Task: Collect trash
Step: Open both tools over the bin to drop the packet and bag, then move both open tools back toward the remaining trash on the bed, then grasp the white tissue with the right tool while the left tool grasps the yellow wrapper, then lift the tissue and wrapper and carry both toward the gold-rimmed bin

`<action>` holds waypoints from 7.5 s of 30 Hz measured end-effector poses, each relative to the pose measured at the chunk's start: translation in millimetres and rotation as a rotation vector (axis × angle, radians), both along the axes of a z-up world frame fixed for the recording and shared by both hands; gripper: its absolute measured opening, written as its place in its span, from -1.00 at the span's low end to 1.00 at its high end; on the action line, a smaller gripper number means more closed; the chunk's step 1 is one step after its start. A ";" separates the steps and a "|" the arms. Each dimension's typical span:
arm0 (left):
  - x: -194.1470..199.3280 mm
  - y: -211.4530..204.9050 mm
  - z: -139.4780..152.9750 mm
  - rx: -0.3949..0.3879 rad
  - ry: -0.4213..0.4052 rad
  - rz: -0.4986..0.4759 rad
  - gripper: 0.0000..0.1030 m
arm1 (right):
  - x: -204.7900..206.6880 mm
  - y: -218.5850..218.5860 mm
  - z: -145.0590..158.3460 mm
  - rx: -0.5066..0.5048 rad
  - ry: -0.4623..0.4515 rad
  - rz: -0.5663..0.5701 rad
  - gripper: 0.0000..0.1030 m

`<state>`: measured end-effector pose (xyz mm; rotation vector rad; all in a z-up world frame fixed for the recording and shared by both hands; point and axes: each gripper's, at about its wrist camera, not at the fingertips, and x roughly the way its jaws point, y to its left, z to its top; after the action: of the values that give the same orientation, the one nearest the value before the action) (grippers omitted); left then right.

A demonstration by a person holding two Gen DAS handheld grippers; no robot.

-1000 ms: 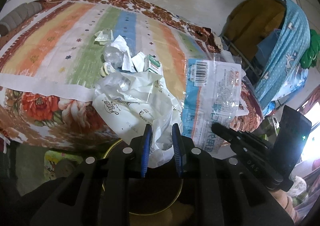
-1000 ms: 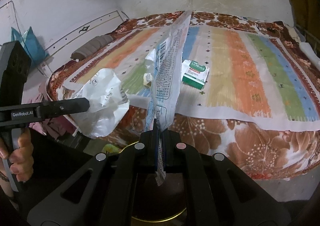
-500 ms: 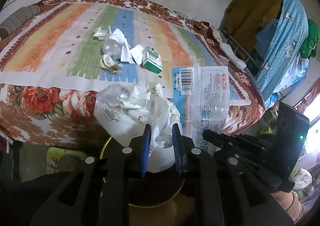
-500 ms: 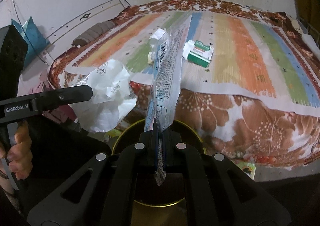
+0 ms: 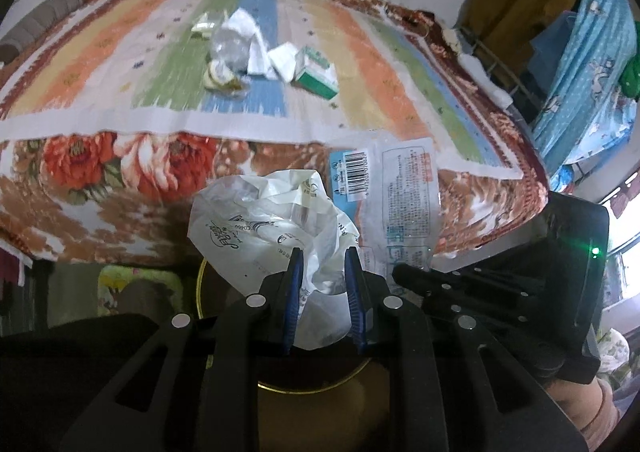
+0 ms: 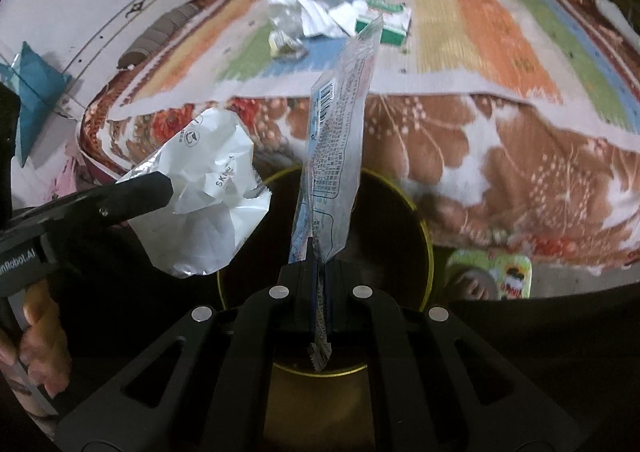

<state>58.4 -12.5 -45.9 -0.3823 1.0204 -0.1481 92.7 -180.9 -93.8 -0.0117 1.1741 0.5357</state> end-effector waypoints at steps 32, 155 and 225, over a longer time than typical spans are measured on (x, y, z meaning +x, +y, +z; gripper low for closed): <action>9.7 23.2 -16.9 0.005 0.078 0.171 0.04 | 6.9 -1.4 -28.2 -0.022 0.150 -0.038 -0.21; 260.0 160.6 -71.1 -0.080 0.185 0.121 0.13 | 295.6 172.7 -15.6 0.002 -0.185 0.248 -0.76; 209.0 125.5 25.8 0.127 0.054 0.111 -0.85 | 189.5 89.9 60.3 0.029 -0.223 0.077 -0.96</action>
<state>267.4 113.0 -20.1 -0.3279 1.0533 0.0269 282.2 -91.0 -33.5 -0.0895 0.9509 0.6032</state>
